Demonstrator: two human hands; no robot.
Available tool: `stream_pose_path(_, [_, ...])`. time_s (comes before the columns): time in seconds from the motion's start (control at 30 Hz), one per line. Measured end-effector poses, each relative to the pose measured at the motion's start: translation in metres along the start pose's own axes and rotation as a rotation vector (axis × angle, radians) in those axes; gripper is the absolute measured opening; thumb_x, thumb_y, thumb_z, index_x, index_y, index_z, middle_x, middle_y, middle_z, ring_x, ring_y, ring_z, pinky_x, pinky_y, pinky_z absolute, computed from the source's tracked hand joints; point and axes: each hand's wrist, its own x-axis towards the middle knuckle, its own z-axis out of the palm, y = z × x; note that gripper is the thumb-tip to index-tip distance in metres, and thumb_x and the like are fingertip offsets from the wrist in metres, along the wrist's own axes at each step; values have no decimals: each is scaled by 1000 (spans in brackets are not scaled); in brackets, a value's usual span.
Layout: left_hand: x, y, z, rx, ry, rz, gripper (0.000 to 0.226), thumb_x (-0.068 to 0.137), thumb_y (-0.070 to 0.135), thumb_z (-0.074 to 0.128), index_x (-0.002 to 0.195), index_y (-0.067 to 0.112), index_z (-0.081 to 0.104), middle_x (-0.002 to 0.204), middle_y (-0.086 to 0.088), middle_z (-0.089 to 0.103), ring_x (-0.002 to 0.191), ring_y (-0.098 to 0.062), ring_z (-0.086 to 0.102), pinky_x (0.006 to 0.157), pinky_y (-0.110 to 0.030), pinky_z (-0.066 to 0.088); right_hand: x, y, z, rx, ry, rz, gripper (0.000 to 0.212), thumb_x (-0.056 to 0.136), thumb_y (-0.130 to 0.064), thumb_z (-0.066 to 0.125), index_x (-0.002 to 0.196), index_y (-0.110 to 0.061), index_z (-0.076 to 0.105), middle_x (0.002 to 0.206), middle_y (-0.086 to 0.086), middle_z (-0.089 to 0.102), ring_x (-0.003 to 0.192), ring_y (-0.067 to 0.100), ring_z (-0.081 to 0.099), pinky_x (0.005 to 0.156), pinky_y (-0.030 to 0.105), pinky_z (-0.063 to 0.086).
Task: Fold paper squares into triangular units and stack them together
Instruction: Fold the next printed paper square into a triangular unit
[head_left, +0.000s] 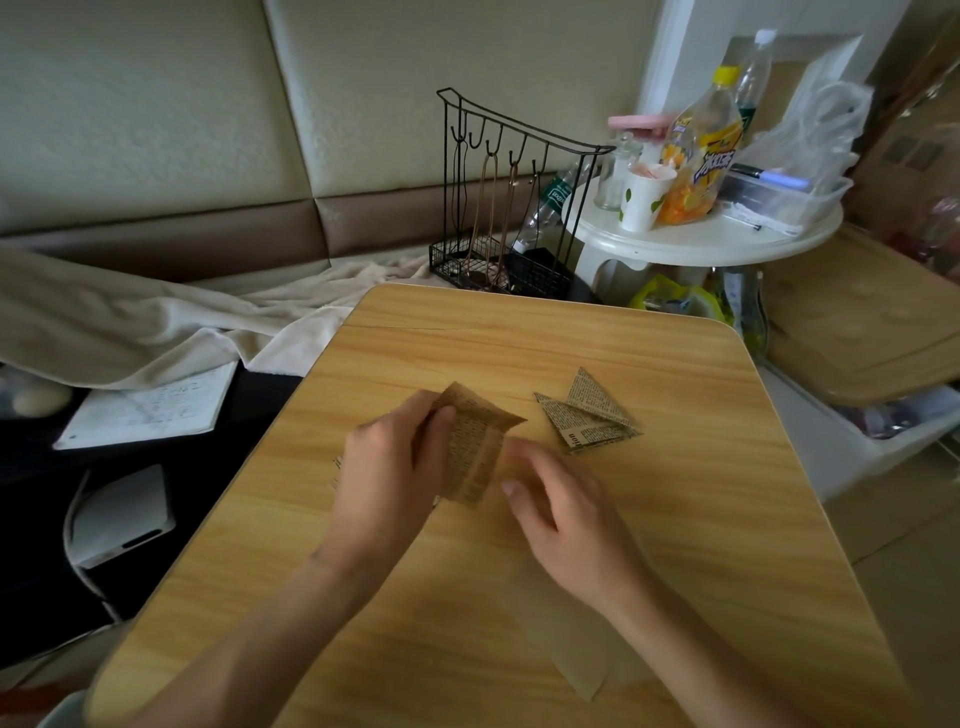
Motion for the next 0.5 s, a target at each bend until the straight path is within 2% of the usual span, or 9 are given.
stream_pose_path(0.07, [-1,0,4,-116,-74,-97,29,102,26,56,75,15,58,54,2,52,47,-11,43,44,-22,31,2,-1,-3,80,3,76,44,104,-43,54,140,-18,54,129,-7,66,120,6,60,101,24,48])
stream_pose_path(0.13, [-3,1,10,-262,-184,-249,34,102,30,58,75,10,60,59,-10,54,52,-11,43,48,-34,36,5,-3,-4,189,62,119,40,102,-46,56,133,-21,55,103,-10,71,95,1,66,80,15,51])
stream_pose_path(0.2, [-5,3,15,-420,-282,-422,37,103,34,58,80,6,65,72,-22,62,62,-19,53,54,-46,47,9,-2,-3,266,161,130,20,100,-34,65,115,-21,63,80,-7,69,69,6,65,57,19,47])
stream_pose_path(0.23, [-5,2,17,-460,-319,-484,39,103,37,57,85,4,67,78,-25,65,67,-20,56,60,-50,52,11,0,-2,282,195,140,11,99,-28,68,105,-21,65,75,-6,68,62,8,62,52,25,46])
stream_pose_path(0.3, [-7,2,21,-495,-352,-552,45,102,42,56,92,0,68,79,-22,65,73,-21,58,68,-46,51,13,3,-1,310,214,168,8,97,-23,71,93,-21,64,72,-4,68,58,14,61,51,36,46])
stream_pose_path(0.37, [-8,0,23,-526,-347,-582,47,101,44,56,96,0,69,82,-21,68,73,-24,60,72,-42,50,12,5,0,334,209,179,13,97,-25,71,88,-22,63,67,-1,65,53,13,55,48,31,41])
stream_pose_path(0.43, [-7,-1,24,-523,-340,-584,36,101,40,60,90,9,75,86,-18,73,75,-27,67,73,-44,55,12,7,1,356,213,206,27,98,-30,69,78,-17,56,58,-2,55,51,12,47,48,27,35])
stream_pose_path(0.5, [-7,-2,25,-552,-361,-588,26,99,33,66,81,19,77,77,-4,74,73,-13,69,70,-38,56,13,10,2,356,231,253,44,98,-35,68,70,-13,43,54,-8,39,50,8,35,49,26,29])
